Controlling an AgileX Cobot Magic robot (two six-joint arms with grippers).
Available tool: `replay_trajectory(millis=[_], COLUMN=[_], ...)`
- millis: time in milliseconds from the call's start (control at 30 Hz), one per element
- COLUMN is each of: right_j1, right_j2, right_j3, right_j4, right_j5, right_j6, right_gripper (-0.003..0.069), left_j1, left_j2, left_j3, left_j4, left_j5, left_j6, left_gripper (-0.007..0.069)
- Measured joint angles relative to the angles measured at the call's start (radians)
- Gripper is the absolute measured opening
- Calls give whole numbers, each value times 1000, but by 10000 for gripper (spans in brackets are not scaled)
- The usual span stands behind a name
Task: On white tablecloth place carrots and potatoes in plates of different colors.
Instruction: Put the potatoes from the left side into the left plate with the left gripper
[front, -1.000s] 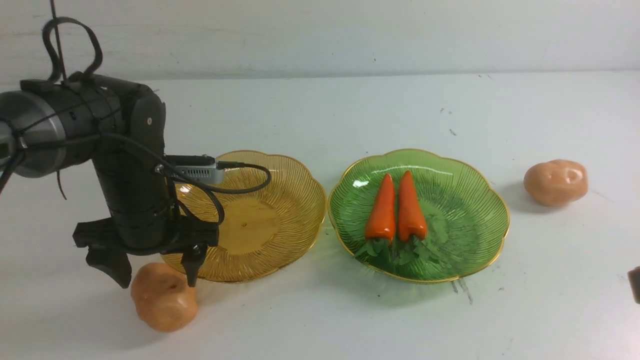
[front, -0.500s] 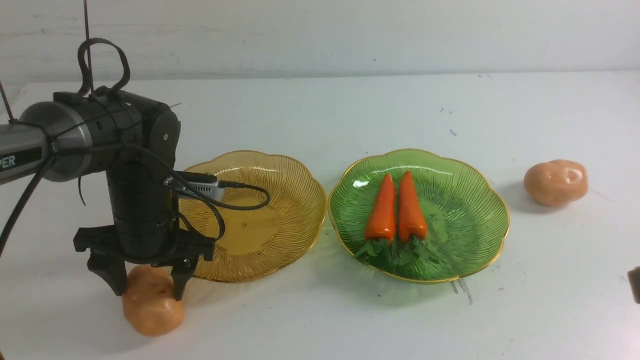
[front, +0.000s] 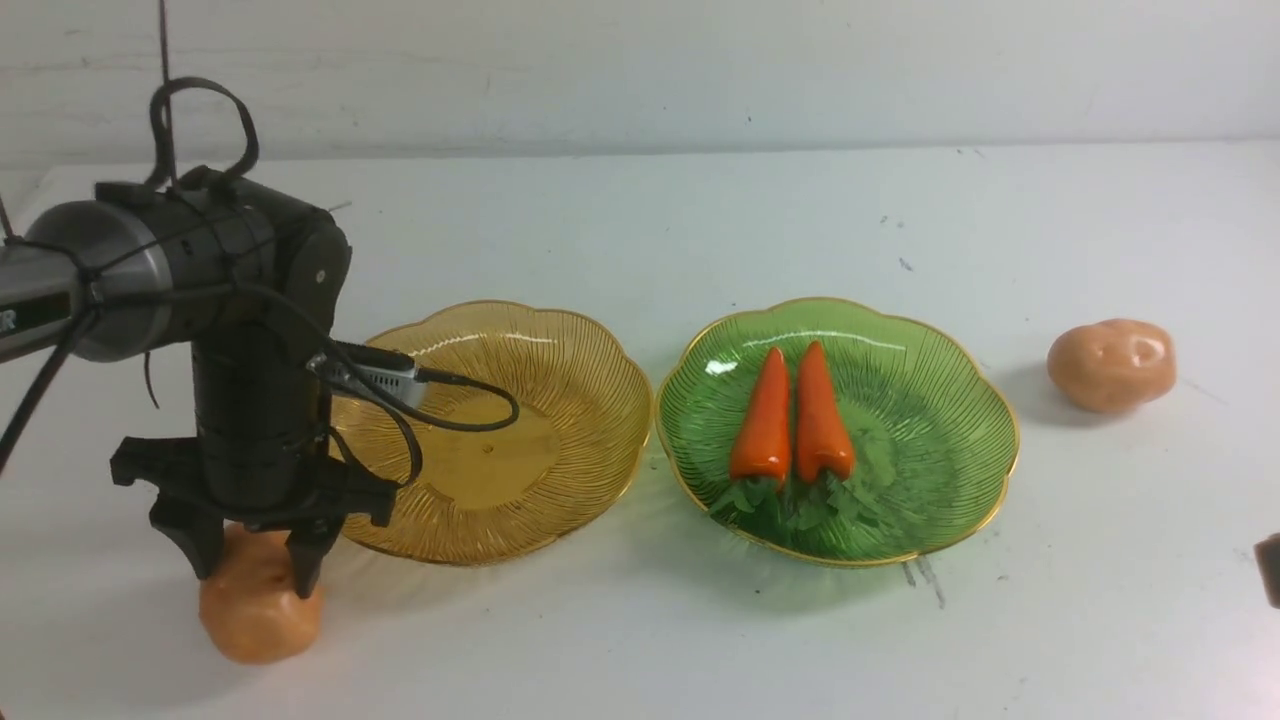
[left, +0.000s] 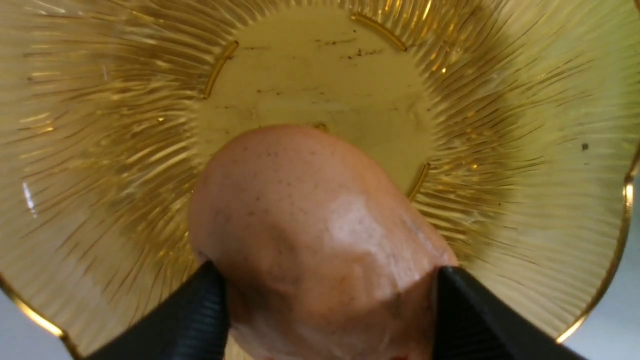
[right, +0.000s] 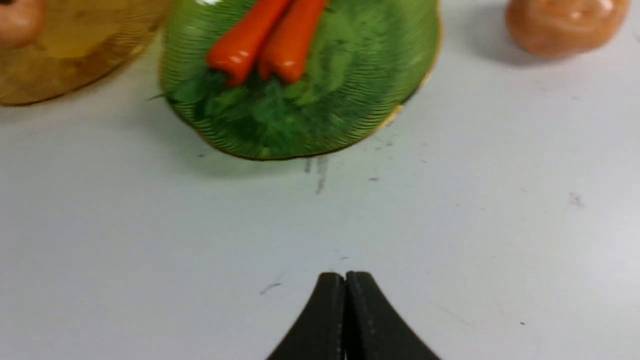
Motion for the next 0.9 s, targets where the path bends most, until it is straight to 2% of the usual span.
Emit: replay_trajectory(millis=[100,200,267,367,433,567,600,700,833,900], right_j1=[-8,-73,-129,-277,-346,-429,-431,-431,-431,-431], right_j2=[147,262,314,423,483,633,676,784,894,951], right_j3=[-82,-193,-259,-380,-432,-516,-532,-554,-554,-554], right_j4=[-103,-93,-65,14,50,137,149,176,182,180], right_j5=[5,13,26,52,58,66,61,3,-107,-161], right_j6=[82,87,68,25,21,14,12,7,14,61], right_gripper=[-15,-15,-15,-15,-15,27,50,160,393,545], left_j1=[0,0,0,0,0,0,0,0,0,0], left_j2=[5,-7,-24,-52,-76,-164,-199,-292,-414,-452], left_j3=[0,-1,-1,-2,-2,-2,-2,-2,-2,-2], left_j4=[1,2,3,4,4,0,-9,-42,-53,-51], left_j5=[-2,8,20,66,113,208,226,267,298,306], left_j6=[-1,22,46,80,106,164,183,231,256,260], left_gripper=[531,584,588,556,466,118,61,5,-3,-3])
